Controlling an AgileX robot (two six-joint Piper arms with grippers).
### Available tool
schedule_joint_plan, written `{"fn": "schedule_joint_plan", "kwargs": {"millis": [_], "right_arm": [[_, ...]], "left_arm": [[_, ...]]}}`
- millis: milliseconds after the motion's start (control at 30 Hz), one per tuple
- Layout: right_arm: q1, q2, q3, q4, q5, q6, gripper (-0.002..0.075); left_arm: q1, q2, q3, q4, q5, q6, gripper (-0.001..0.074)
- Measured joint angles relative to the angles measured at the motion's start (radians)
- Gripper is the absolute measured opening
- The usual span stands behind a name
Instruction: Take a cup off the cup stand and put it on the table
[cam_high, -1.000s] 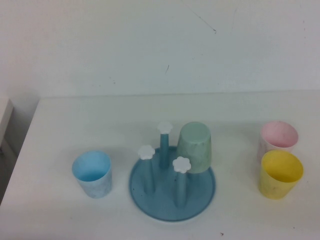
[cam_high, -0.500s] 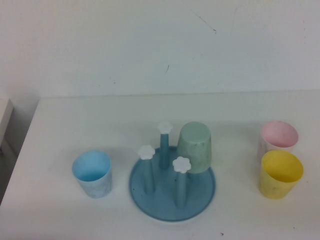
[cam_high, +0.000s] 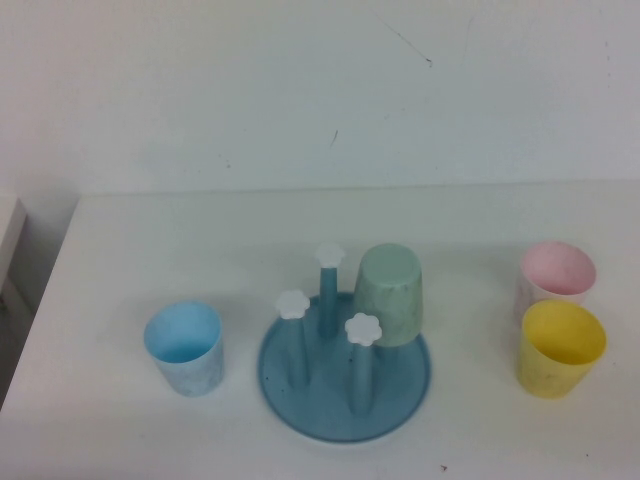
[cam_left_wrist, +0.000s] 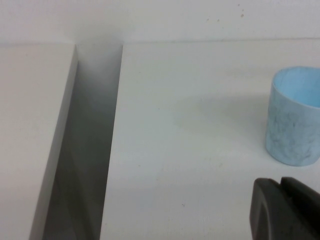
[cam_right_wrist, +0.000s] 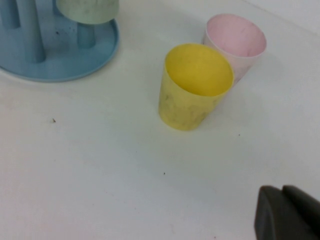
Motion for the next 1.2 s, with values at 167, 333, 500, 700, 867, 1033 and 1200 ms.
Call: {"fn": "schedule_joint_plan", "kwargs": {"millis": [167, 333, 500, 700, 867, 1033, 1200], "right_arm": [[-0.03, 0.0, 0.035, 0.017, -0.033, -0.049, -0.0001], [-0.136, -0.018, 0.099, 0.067, -0.197, -0.136, -0.0002], [-0.266, -0.078, 0.188, 0.11, -0.388, -0.17, -0.0002], [-0.409, -0.172, 0.3, 0.166, -0.434, -0.182, -0.0002], [-0.49, -0.265, 0.384, 0.222, -0.436, -0.196, -0.0002], [-0.54, -0.315, 0.432, 0.296, -0.436, -0.269, -0.0002], [-0.546, -0.321, 0.431, 0.31, -0.413, -0.278, -0.0002]], "left_arm": [[0.0, 0.0, 0.0, 0.0, 0.0, 0.0, -0.0002], [0.0, 0.0, 0.0, 0.0, 0.0, 0.0, -0.0002], [0.0, 0.0, 0.0, 0.0, 0.0, 0.0, -0.0002], [0.0, 0.0, 0.0, 0.001, 0.0, 0.0, -0.0002], [0.0, 0.0, 0.0, 0.001, 0.0, 0.0, -0.0002], [0.0, 0.0, 0.0, 0.001, 0.0, 0.0, -0.0002], [0.0, 0.0, 0.0, 0.001, 0.0, 0.0, -0.0002]]}}
